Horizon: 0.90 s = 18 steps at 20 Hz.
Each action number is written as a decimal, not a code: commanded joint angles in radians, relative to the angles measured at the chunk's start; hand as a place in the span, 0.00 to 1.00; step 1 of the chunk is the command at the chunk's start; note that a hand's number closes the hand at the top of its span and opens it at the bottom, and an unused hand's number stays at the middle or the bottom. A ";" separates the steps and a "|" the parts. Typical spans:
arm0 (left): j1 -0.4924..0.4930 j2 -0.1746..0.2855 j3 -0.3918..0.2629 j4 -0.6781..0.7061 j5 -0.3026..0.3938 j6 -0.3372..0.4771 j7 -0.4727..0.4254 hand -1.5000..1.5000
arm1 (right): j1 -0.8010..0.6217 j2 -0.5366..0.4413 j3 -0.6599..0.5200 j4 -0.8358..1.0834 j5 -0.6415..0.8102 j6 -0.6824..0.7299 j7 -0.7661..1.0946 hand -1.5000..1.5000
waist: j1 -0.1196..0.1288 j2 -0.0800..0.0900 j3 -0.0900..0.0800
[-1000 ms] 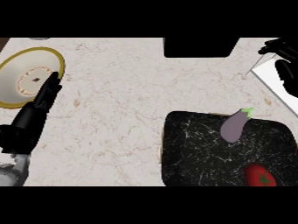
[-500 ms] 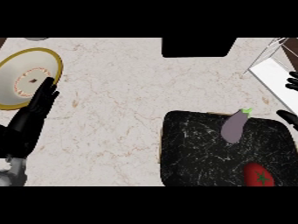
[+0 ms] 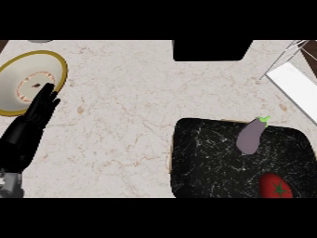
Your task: Pick the eggplant from the tray and place it in the tiered shelf
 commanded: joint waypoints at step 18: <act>-0.042 -0.109 0.009 0.041 -0.093 -0.017 0.004 0.50 | -0.260 -0.032 0.234 -0.171 0.361 0.052 0.572 0.00 | 0.022 0.006 0.000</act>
